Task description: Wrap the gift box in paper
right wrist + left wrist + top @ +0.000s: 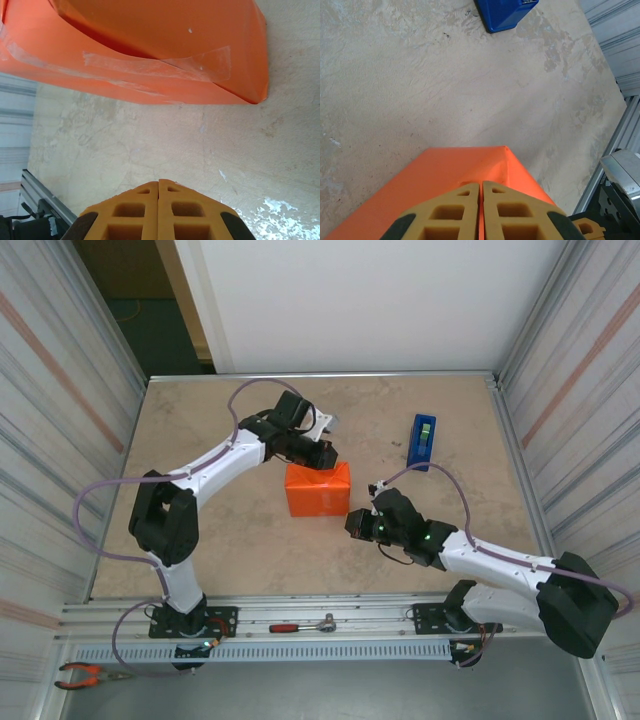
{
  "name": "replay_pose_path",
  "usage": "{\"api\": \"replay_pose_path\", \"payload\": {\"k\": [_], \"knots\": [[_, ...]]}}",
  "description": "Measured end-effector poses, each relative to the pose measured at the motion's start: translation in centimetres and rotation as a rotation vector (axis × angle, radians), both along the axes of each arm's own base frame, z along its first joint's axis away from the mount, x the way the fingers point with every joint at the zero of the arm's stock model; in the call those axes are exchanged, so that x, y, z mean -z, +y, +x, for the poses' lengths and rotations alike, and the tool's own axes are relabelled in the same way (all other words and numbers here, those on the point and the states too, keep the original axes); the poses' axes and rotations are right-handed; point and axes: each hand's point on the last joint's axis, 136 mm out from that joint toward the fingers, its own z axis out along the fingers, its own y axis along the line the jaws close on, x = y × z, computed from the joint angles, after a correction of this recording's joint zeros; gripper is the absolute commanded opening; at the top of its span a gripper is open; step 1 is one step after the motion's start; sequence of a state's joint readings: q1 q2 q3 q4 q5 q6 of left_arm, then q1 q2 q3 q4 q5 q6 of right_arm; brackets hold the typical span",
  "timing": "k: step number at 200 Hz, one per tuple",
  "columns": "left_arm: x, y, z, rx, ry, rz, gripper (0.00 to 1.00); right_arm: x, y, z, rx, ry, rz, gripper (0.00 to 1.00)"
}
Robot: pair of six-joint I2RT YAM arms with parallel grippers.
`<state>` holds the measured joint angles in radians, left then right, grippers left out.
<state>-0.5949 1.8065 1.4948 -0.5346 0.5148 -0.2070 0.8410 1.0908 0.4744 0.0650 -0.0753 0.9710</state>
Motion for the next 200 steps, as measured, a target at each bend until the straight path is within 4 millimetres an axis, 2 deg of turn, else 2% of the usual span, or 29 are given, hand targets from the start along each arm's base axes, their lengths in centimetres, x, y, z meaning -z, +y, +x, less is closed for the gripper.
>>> {"api": "replay_pose_path", "payload": {"k": [71,93,121,172,188,200], "knots": [[-1.4,0.5,1.3,-0.027,-0.024,-0.019,0.1,0.3,-0.2,0.0,0.005,0.006,-0.006,0.0],[-1.1,0.6,1.2,-0.029,-0.019,-0.018,0.1,0.5,-0.3,-0.1,0.005,0.009,-0.01,0.0],[0.3,0.9,0.7,-0.028,0.005,-0.004,0.1,0.4,-0.4,-0.2,0.005,0.008,-0.008,0.0],[0.3,0.8,0.8,-0.027,-0.004,-0.016,0.1,0.3,-0.5,-0.1,0.008,0.005,-0.006,0.0],[0.1,1.0,1.0,-0.032,-0.005,-0.016,0.12,0.3,-0.6,0.1,0.015,0.005,-0.006,0.0],[-0.4,1.1,1.3,-0.038,-0.012,-0.021,0.18,0.4,-0.7,0.2,0.018,0.006,-0.007,0.0]]}}
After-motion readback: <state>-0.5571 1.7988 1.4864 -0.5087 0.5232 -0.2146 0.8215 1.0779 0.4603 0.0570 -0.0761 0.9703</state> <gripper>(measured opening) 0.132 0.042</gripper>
